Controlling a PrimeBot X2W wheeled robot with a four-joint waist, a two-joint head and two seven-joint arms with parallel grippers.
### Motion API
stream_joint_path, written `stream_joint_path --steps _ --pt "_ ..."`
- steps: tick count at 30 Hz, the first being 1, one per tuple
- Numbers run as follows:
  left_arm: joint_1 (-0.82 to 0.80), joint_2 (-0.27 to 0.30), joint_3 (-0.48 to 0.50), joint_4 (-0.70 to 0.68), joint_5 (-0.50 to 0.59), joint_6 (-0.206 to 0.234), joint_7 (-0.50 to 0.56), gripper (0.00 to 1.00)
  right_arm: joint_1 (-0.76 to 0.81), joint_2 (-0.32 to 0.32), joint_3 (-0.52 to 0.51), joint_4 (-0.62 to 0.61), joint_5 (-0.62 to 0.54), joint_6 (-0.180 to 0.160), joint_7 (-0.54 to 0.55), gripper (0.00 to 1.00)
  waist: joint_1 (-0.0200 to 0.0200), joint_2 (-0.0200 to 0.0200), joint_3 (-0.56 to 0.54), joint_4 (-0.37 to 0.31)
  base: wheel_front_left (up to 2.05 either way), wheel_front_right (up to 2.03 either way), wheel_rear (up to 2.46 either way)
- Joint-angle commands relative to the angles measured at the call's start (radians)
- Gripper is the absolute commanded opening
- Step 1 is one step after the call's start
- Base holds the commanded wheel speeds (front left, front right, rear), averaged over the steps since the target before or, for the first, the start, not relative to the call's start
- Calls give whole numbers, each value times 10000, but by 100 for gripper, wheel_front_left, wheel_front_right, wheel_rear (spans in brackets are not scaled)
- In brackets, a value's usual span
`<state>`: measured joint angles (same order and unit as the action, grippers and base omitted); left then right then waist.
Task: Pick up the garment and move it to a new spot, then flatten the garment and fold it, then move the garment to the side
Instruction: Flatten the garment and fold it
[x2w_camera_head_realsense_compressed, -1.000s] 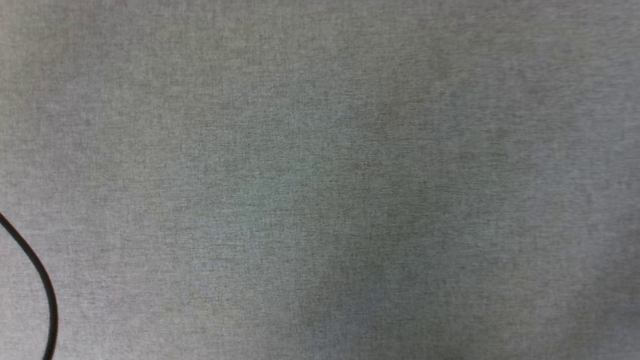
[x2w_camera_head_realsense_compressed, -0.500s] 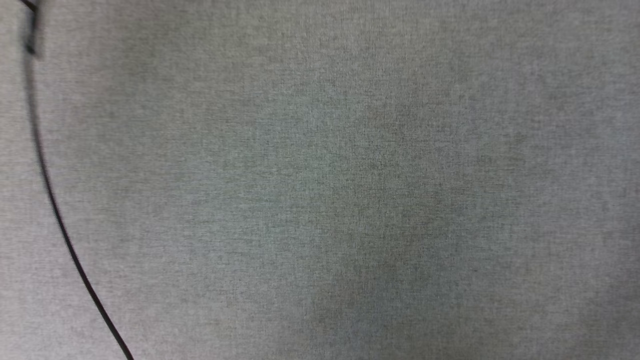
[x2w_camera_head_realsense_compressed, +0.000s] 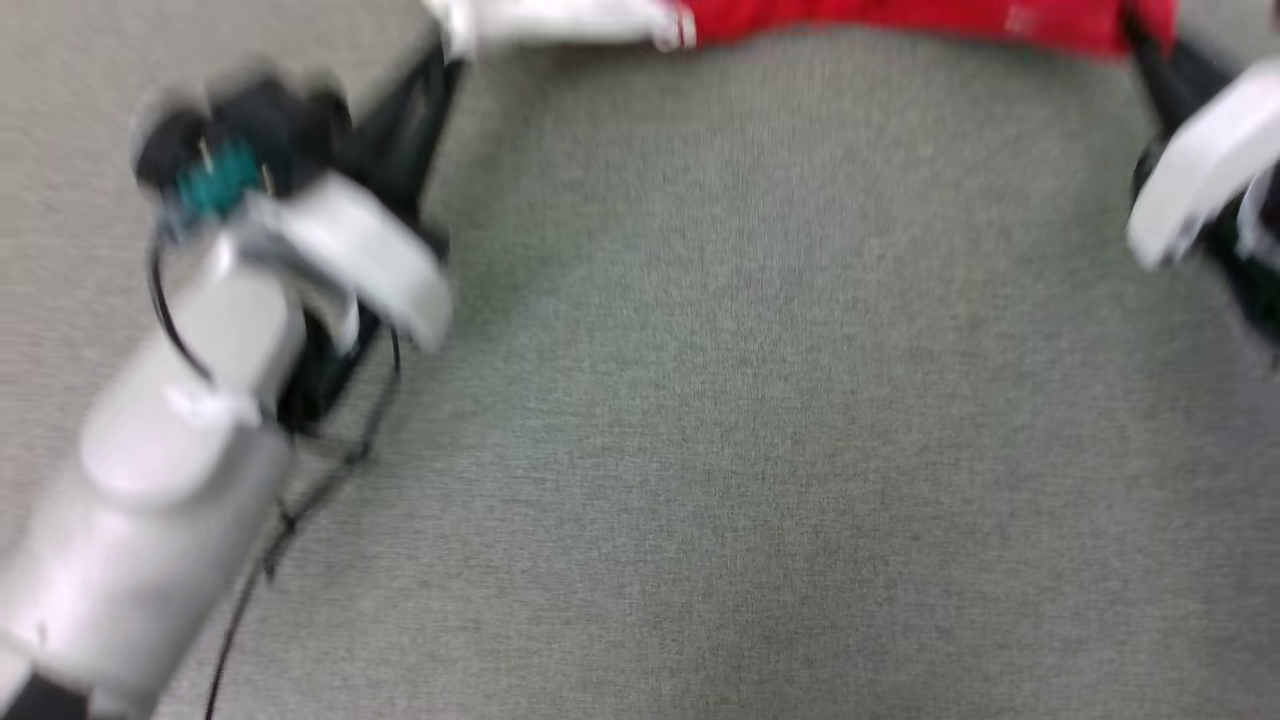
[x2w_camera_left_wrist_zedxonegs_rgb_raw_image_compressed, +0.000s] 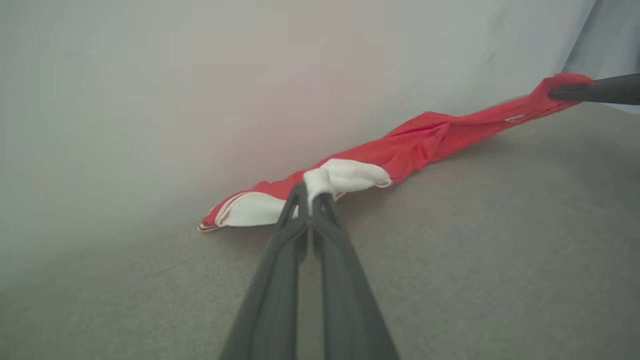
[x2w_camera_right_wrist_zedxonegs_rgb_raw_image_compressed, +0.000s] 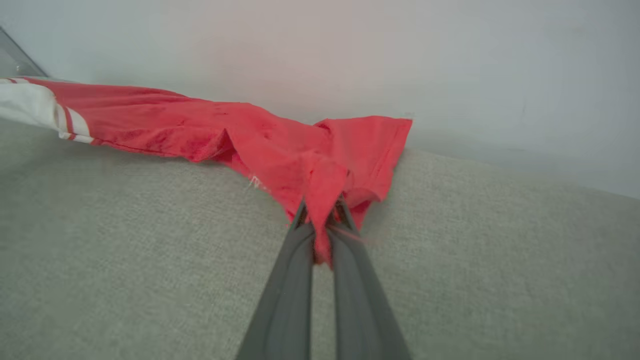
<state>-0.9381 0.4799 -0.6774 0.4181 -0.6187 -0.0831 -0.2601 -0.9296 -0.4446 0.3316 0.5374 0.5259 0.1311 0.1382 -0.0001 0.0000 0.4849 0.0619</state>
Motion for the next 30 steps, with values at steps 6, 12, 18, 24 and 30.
stream_joint_path --steps 6,12,18,24,30 --pt "2840 537 -289 -1221 -425 364 -48 0 2179 -261 82 -413 691 -5 -134 0 1 0 -1672 265 0 0 0" --pt "4941 1238 -470 -2367 -930 860 318 0 3936 -490 -325 -461 1124 -7 -81 0 1 0 -2571 405 0 0 0" --pt "6625 2145 -630 -3624 -1340 1322 850 0 5371 -681 -635 -715 1547 -7 28 0 1 0 -3296 431 0 0 0" --pt "8102 2932 -816 -4948 -1755 1828 1326 0 6676 -808 -916 -1221 1982 -7 286 0 1 0 -3907 426 0 0 0" --pt "9302 3475 -1070 -6037 -2139 2143 1608 0 8088 -921 -1383 -1957 2300 -7 695 0 1 0 -4288 436 0 0 0"
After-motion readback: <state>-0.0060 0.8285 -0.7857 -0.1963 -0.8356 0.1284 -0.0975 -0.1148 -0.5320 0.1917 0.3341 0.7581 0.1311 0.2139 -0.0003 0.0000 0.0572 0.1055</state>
